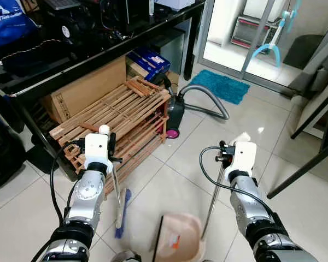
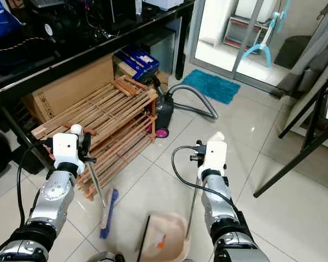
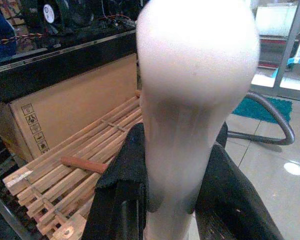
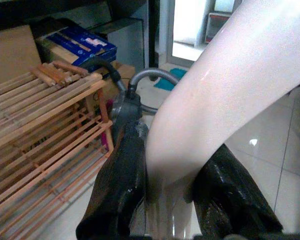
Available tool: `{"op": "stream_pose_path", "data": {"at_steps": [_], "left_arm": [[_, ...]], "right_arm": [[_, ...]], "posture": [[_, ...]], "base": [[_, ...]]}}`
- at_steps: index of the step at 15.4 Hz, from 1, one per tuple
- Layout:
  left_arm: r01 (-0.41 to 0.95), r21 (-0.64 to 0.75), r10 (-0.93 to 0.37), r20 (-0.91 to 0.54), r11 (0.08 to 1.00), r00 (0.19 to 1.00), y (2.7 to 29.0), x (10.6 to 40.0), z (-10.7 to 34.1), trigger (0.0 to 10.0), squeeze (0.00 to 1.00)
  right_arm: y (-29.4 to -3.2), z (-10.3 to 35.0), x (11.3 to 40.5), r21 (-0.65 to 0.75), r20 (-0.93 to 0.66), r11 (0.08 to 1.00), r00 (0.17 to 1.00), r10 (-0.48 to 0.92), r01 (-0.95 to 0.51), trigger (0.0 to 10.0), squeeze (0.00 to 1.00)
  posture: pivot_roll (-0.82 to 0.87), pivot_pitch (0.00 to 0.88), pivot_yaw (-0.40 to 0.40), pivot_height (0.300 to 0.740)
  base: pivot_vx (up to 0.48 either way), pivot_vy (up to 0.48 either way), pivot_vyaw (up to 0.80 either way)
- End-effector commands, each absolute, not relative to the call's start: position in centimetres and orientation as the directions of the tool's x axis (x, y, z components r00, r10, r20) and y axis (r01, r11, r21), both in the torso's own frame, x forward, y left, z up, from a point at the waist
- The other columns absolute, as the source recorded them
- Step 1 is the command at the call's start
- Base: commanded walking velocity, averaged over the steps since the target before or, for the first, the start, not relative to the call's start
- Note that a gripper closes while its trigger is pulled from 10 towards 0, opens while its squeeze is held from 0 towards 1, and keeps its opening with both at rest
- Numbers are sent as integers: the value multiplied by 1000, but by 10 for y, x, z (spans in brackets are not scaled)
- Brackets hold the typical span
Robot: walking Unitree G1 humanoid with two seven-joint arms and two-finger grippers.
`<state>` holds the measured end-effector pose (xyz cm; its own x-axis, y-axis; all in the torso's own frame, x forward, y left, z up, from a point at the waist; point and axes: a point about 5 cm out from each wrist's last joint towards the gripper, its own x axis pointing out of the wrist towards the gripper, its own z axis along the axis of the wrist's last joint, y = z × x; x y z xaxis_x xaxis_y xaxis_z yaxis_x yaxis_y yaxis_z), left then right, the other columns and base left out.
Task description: Sweep floor
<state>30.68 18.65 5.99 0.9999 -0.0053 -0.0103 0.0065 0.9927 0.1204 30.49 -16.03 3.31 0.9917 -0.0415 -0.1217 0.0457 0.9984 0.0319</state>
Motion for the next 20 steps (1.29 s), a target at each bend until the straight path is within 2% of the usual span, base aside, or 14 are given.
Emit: {"op": "stream_pose_path", "data": {"at_steps": [1,3,4,6,9,12,15,17,18,20], "left_arm": [[20,138,-14,-48,990,999,187,305,53,10000,0],[67,171,-65,-19,983,998,183,302,57,10000,0],[68,169,-67,-12,983,998,182,300,56,10000,0],[60,187,-61,-1,981,998,178,303,58,10000,0],[40,207,-36,-28,977,999,181,301,54,10000,0],[63,189,-63,-7,980,998,176,298,54,10000,0],[36,217,-45,34,976,998,183,301,67,10000,0],[56,239,-70,53,969,996,178,297,71,10000,0],[72,232,-94,85,970,992,174,296,78,10000,0],[75,260,-90,49,963,995,178,294,72,10000,0]], "right_arm": [[-166,39,309,53,-95,995,992,-81,87,10000,0],[-179,46,308,151,-36,979,990,-134,138,10000,0],[-179,49,308,137,-19,981,990,-136,138,10000,0],[-179,41,305,111,-81,980,984,-156,164,10000,0],[-174,33,300,153,-118,975,983,-144,161,10000,0],[-174,31,298,119,-125,982,983,-134,149,10000,0],[-176,35,294,60,-89,993,991,-95,101,10000,0],[-176,45,289,40,4,997,998,-68,68,10000,0],[-179,55,288,44,57,997,996,-69,67,10000,0],[-181,56,284,70,72,995,994,-82,77,10000,0]], "posture": [[65,0,-24,740],[73,0,-30,740],[60,0,-24,740],[54,0,-16,740],[55,0,-12,740],[51,0,-14,740],[46,0,-28,740],[42,19,-19,740],[41,37,-21,740],[24,52,4,740]], "base": [[0,0,0],[0,0,0],[0,0,-800],[0,0,-800],[0,0,-800],[0,0,-800],[0,0,-800],[0,0,-800],[0,0,-800],[0,0,-800]]}}
